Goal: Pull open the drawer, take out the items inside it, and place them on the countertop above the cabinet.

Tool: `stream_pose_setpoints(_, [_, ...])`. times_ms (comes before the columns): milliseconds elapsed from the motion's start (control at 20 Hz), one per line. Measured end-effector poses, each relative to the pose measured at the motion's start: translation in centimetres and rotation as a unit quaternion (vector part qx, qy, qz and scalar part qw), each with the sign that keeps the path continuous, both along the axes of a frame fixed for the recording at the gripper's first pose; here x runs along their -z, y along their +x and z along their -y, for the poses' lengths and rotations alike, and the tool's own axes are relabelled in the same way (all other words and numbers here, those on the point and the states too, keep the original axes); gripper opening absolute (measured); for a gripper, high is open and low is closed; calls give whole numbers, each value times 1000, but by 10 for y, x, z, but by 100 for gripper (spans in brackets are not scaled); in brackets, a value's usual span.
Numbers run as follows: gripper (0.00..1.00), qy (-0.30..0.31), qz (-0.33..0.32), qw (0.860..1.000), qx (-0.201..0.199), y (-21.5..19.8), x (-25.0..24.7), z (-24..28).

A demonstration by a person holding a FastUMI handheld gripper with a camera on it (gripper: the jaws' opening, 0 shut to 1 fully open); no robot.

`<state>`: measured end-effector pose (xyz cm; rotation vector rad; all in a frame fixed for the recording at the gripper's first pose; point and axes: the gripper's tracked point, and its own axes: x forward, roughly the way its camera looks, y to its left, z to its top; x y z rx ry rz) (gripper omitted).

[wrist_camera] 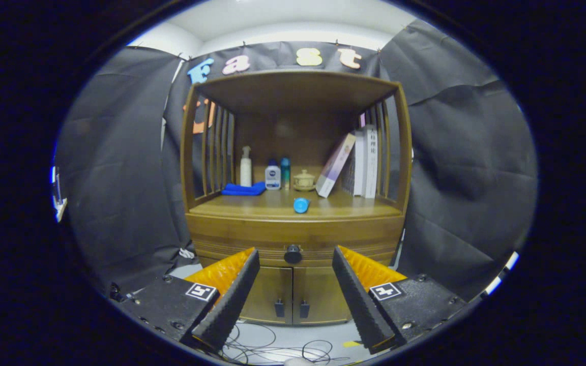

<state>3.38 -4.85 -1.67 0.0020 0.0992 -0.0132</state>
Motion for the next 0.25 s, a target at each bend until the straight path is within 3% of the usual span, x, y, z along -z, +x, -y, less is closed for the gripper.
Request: stream_pose_setpoints(250, [95,5,34,999,-14,-39,-22,-7])
